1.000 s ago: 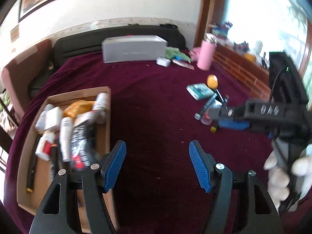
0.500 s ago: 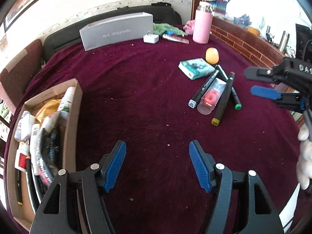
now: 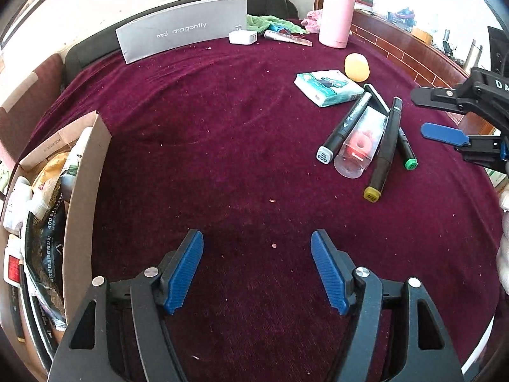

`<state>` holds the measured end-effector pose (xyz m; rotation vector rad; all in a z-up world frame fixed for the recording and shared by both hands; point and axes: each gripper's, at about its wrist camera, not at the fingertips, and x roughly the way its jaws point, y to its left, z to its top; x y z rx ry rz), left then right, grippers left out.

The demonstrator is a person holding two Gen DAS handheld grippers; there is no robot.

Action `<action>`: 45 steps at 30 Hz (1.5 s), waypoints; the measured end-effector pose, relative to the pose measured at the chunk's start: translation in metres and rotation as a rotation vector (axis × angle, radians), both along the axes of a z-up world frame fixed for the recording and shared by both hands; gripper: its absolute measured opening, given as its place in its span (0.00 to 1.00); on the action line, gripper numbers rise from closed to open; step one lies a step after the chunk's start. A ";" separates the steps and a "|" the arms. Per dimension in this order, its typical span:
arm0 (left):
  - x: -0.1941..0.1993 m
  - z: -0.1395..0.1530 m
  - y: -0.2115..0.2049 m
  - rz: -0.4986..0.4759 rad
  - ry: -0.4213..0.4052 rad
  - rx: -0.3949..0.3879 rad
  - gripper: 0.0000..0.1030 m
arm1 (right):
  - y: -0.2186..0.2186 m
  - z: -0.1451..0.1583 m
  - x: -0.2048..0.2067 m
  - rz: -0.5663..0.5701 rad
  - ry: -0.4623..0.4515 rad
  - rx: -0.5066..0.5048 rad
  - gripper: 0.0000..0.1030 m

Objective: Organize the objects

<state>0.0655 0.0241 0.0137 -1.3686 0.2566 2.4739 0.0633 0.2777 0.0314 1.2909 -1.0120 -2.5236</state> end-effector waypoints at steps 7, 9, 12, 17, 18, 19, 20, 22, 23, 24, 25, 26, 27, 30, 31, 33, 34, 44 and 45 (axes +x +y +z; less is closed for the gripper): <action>0.000 -0.001 0.001 -0.014 0.007 0.009 0.72 | -0.018 0.005 -0.021 0.036 -0.007 0.033 0.54; 0.001 -0.002 0.002 -0.018 0.011 0.008 0.75 | -0.021 0.008 -0.029 0.038 -0.005 0.047 0.54; 0.000 -0.003 0.003 -0.023 0.013 0.011 0.76 | -0.024 0.015 -0.045 0.033 -0.002 0.073 0.54; 0.001 -0.004 0.003 -0.031 0.016 0.015 0.81 | -0.018 0.014 -0.067 0.022 0.016 0.072 0.54; 0.000 -0.004 0.004 -0.032 0.016 0.016 0.81 | -0.017 0.013 -0.070 0.019 0.019 0.076 0.54; 0.000 -0.004 0.004 -0.034 0.014 0.018 0.82 | -0.015 0.011 -0.074 0.014 0.022 0.083 0.54; 0.000 -0.004 0.004 -0.036 0.012 0.021 0.85 | -0.014 0.009 -0.078 0.007 0.024 0.094 0.54; 0.000 -0.005 0.005 -0.040 0.009 0.021 0.86 | -0.011 0.003 -0.084 -0.004 0.024 0.112 0.55; 0.000 -0.005 0.006 -0.040 0.009 0.019 0.87 | -0.011 0.000 -0.086 -0.006 0.023 0.112 0.55; 0.000 -0.005 0.007 -0.041 0.009 0.015 0.88 | -0.010 -0.003 -0.089 -0.005 0.022 0.108 0.55; 0.000 -0.005 0.007 -0.041 0.009 0.014 0.88 | -0.010 -0.007 -0.094 0.000 0.018 0.102 0.55; -0.001 -0.005 0.007 -0.042 0.007 0.014 0.89 | -0.010 -0.009 -0.097 0.002 0.016 0.100 0.55; 0.000 -0.006 0.007 -0.043 0.006 0.015 0.90 | -0.011 -0.012 -0.100 0.004 0.014 0.096 0.55; 0.000 -0.006 0.007 -0.045 0.005 0.015 0.92 | -0.011 -0.019 -0.108 0.007 -0.001 0.082 0.55; 0.000 -0.006 0.007 -0.046 0.004 0.013 0.92 | -0.010 -0.022 -0.110 0.006 -0.008 0.076 0.55; -0.001 -0.007 0.009 -0.047 0.001 0.009 0.95 | -0.009 -0.028 -0.114 0.005 -0.026 0.074 0.55; 0.000 -0.007 0.009 -0.048 0.001 0.008 0.95 | -0.009 -0.030 -0.115 0.001 -0.035 0.080 0.55; -0.002 -0.008 0.011 -0.048 -0.004 0.009 0.97 | -0.056 -0.032 -0.136 0.209 -0.076 0.062 0.55; -0.003 -0.008 0.012 -0.048 -0.004 0.010 0.98 | -0.067 -0.032 -0.136 0.249 -0.080 0.053 0.55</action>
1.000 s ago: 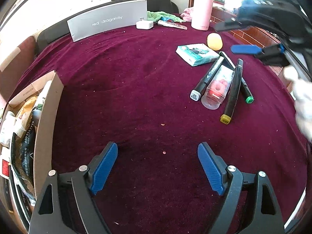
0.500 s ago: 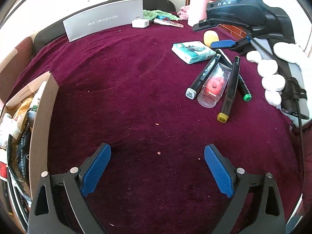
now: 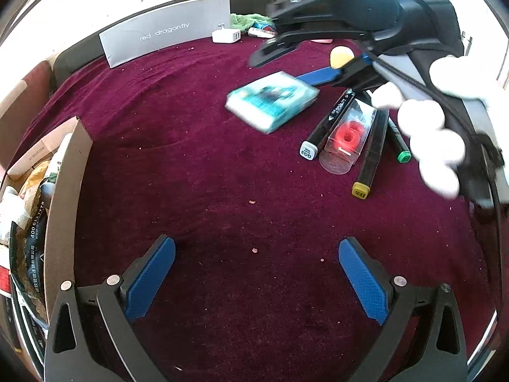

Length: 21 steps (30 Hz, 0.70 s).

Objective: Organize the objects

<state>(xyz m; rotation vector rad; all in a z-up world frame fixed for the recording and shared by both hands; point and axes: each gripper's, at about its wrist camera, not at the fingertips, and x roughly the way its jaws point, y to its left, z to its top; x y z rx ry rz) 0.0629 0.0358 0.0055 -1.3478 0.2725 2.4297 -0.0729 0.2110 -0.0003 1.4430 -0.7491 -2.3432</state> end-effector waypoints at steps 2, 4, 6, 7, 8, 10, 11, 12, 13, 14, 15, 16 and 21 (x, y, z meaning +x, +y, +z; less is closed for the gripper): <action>0.000 0.000 0.001 0.000 -0.001 0.003 0.98 | -0.019 0.000 0.001 0.063 -0.006 0.010 0.56; 0.000 0.000 -0.001 0.001 -0.002 0.014 0.98 | -0.034 0.000 0.002 0.123 -0.014 0.008 0.59; 0.000 0.001 -0.003 0.001 -0.004 0.026 0.98 | -0.049 -0.001 0.006 0.205 -0.039 -0.039 0.59; 0.000 0.001 -0.004 0.001 -0.005 0.032 0.98 | -0.058 -0.002 0.010 0.271 -0.061 -0.103 0.59; 0.000 0.002 -0.004 0.001 -0.006 0.036 0.98 | -0.062 -0.001 0.016 0.311 -0.078 -0.147 0.59; 0.000 0.002 -0.005 0.000 -0.007 0.039 0.98 | -0.062 0.006 0.024 0.325 -0.072 -0.180 0.59; 0.000 0.002 -0.005 -0.002 -0.008 0.037 0.98 | -0.054 0.015 0.031 0.291 -0.037 -0.168 0.59; 0.000 0.002 -0.005 -0.004 -0.009 0.031 0.98 | -0.048 0.021 0.037 0.258 -0.010 -0.157 0.59; 0.001 0.001 -0.003 -0.006 -0.007 0.019 0.98 | -0.037 0.030 0.042 0.202 0.030 -0.139 0.60; 0.002 0.001 -0.001 -0.011 -0.005 0.006 0.98 | -0.019 0.042 0.054 0.111 0.089 -0.114 0.61; 0.002 0.001 -0.001 -0.016 -0.005 0.007 0.98 | -0.010 0.049 0.059 0.061 0.120 -0.099 0.62; 0.001 0.004 -0.006 -0.022 -0.013 0.037 0.98 | 0.003 0.057 0.069 -0.011 0.163 -0.072 0.66; -0.011 0.027 -0.040 0.046 -0.001 0.134 0.97 | 0.057 0.062 0.110 -0.302 0.280 0.044 0.76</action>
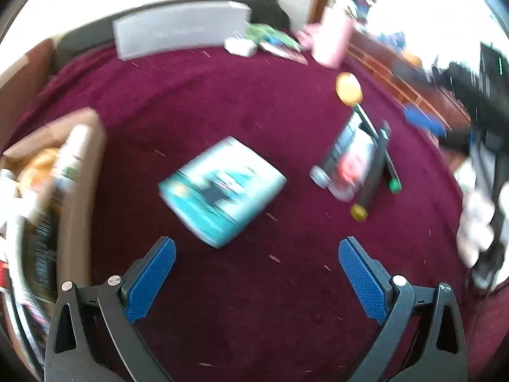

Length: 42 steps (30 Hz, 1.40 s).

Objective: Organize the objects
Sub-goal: 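Grasp the teal cartoon snack packet with the left tool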

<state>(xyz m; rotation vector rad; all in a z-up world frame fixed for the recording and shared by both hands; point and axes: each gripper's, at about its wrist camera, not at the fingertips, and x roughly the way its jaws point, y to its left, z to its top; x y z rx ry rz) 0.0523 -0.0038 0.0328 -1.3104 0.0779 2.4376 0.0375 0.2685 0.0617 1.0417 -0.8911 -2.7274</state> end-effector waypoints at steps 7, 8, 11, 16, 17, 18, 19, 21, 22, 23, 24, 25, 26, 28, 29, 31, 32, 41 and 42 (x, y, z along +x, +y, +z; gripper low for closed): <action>-0.017 -0.008 0.011 -0.075 0.042 -0.164 0.97 | 0.037 -0.037 -0.001 -0.062 -0.070 -0.126 0.76; -0.020 -0.010 0.015 -0.084 0.051 -0.182 0.97 | 0.042 -0.038 -0.001 -0.062 -0.068 -0.156 0.76; -0.031 -0.019 0.023 -0.081 0.049 -0.223 0.97 | 0.047 -0.032 0.005 -0.075 -0.043 -0.143 0.76; -0.047 -0.025 0.014 -0.030 0.003 -0.120 0.94 | 0.044 -0.034 0.009 -0.069 -0.060 -0.152 0.76; -0.046 -0.025 0.014 -0.030 0.004 -0.122 0.94 | 0.043 -0.034 0.009 -0.066 -0.063 -0.154 0.76; -0.044 -0.026 0.016 -0.038 0.013 -0.138 0.91 | 0.041 -0.035 0.008 -0.061 -0.066 -0.156 0.76; -0.041 -0.024 0.016 -0.045 0.020 -0.131 0.87 | 0.040 -0.036 0.007 -0.060 -0.068 -0.155 0.76; -0.037 -0.020 0.017 -0.055 0.025 -0.124 0.56 | 0.038 -0.035 0.006 -0.059 -0.070 -0.145 0.76; -0.035 -0.017 0.018 -0.066 0.018 -0.106 0.48 | 0.038 -0.036 0.005 -0.057 -0.071 -0.144 0.76; -0.033 -0.014 0.016 -0.077 -0.008 -0.064 0.45 | 0.037 -0.037 0.005 -0.056 -0.077 -0.143 0.76; -0.031 -0.012 0.014 -0.075 -0.037 -0.022 0.45 | 0.037 -0.039 0.004 -0.054 -0.082 -0.143 0.76; -0.029 -0.012 0.015 -0.072 -0.044 -0.011 0.45 | 0.037 -0.040 0.003 -0.053 -0.090 -0.143 0.76; -0.027 -0.012 0.016 -0.072 -0.044 -0.010 0.45 | 0.036 -0.042 0.002 -0.052 -0.098 -0.144 0.76; -0.024 -0.012 0.020 -0.072 -0.031 -0.030 0.45 | 0.036 -0.044 0.002 -0.052 -0.105 -0.146 0.76; -0.024 -0.012 0.021 -0.067 -0.028 -0.034 0.46 | 0.036 -0.044 0.002 -0.054 -0.105 -0.146 0.76; -0.027 -0.013 0.026 -0.061 -0.024 -0.042 0.48 | 0.037 -0.045 0.003 -0.060 -0.105 -0.145 0.76; -0.029 -0.013 0.030 -0.066 -0.020 -0.057 0.51 | 0.037 -0.045 0.003 -0.062 -0.108 -0.146 0.76; -0.040 -0.020 0.056 -0.071 0.034 -0.116 0.57 | 0.038 -0.048 0.001 -0.062 -0.122 -0.151 0.76; -0.037 -0.017 0.052 -0.076 0.031 -0.089 0.40 | 0.038 -0.049 0.000 -0.060 -0.124 -0.152 0.76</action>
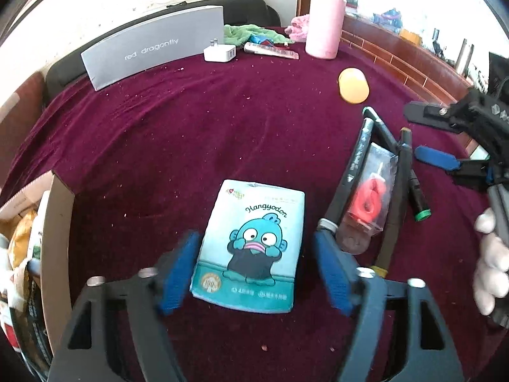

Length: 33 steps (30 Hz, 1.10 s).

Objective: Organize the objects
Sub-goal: 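Grasp the teal cartoon snack packet with the left tool, then grasp the yellow tape roll with the right tool while the left tool holds the packet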

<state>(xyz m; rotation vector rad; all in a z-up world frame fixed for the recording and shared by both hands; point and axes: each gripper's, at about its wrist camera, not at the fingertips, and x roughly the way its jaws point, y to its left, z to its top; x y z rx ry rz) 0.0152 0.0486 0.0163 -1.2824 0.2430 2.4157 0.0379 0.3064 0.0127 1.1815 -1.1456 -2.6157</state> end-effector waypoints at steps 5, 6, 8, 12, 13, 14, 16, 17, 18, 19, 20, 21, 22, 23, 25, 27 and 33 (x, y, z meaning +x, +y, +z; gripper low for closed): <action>0.024 0.018 -0.035 0.028 -0.043 0.186 0.41 | 0.003 -0.001 0.000 -0.007 0.000 -0.005 0.76; 0.030 0.022 -0.044 0.037 -0.044 0.218 0.41 | 0.003 0.000 0.001 -0.007 0.001 0.000 0.76; 0.045 0.031 -0.061 0.049 -0.041 0.293 0.41 | 0.000 0.001 0.000 -0.004 0.000 0.023 0.76; 0.064 0.047 -0.080 0.052 -0.014 0.351 0.41 | -0.003 0.002 -0.002 -0.009 -0.005 0.058 0.76; 0.068 0.050 -0.082 0.050 -0.005 0.356 0.41 | -0.002 0.003 -0.001 -0.024 -0.018 0.074 0.76; 0.072 0.052 -0.087 0.047 0.000 0.363 0.41 | -0.002 0.005 0.000 -0.033 -0.024 0.081 0.76; 0.075 0.054 -0.090 0.040 -0.001 0.376 0.41 | -0.004 0.014 0.004 -0.039 -0.008 0.088 0.76; 0.077 0.054 -0.091 0.036 -0.003 0.381 0.41 | -0.005 0.018 0.004 -0.034 -0.006 0.099 0.76; 0.079 0.054 -0.092 0.032 -0.004 0.387 0.41 | -0.006 0.023 0.001 -0.030 -0.006 0.117 0.76; 0.081 0.054 -0.092 0.025 -0.008 0.396 0.41 | -0.008 0.028 -0.004 -0.028 -0.013 0.150 0.76; 0.082 0.054 -0.092 0.020 -0.010 0.403 0.41 | -0.008 0.033 -0.011 -0.029 -0.023 0.193 0.76; 0.083 0.054 -0.093 0.018 -0.010 0.406 0.41 | -0.009 0.037 -0.020 -0.030 -0.035 0.242 0.76; 0.084 0.054 -0.093 0.017 -0.011 0.407 0.41 | -0.010 0.041 -0.033 -0.028 -0.055 0.307 0.76; 0.085 0.054 -0.094 0.016 -0.013 0.409 0.41 | -0.011 0.042 -0.042 -0.020 -0.071 0.345 0.76; 0.085 0.054 -0.096 0.020 -0.015 0.412 0.41 | -0.012 0.041 -0.065 0.005 -0.121 0.422 0.76; 0.082 0.051 -0.097 0.025 -0.026 0.413 0.41 | -0.011 0.037 -0.081 0.021 -0.157 0.465 0.76; 0.071 0.041 -0.095 0.038 -0.061 0.417 0.41 | 0.004 0.024 -0.112 -0.008 -0.229 0.352 0.76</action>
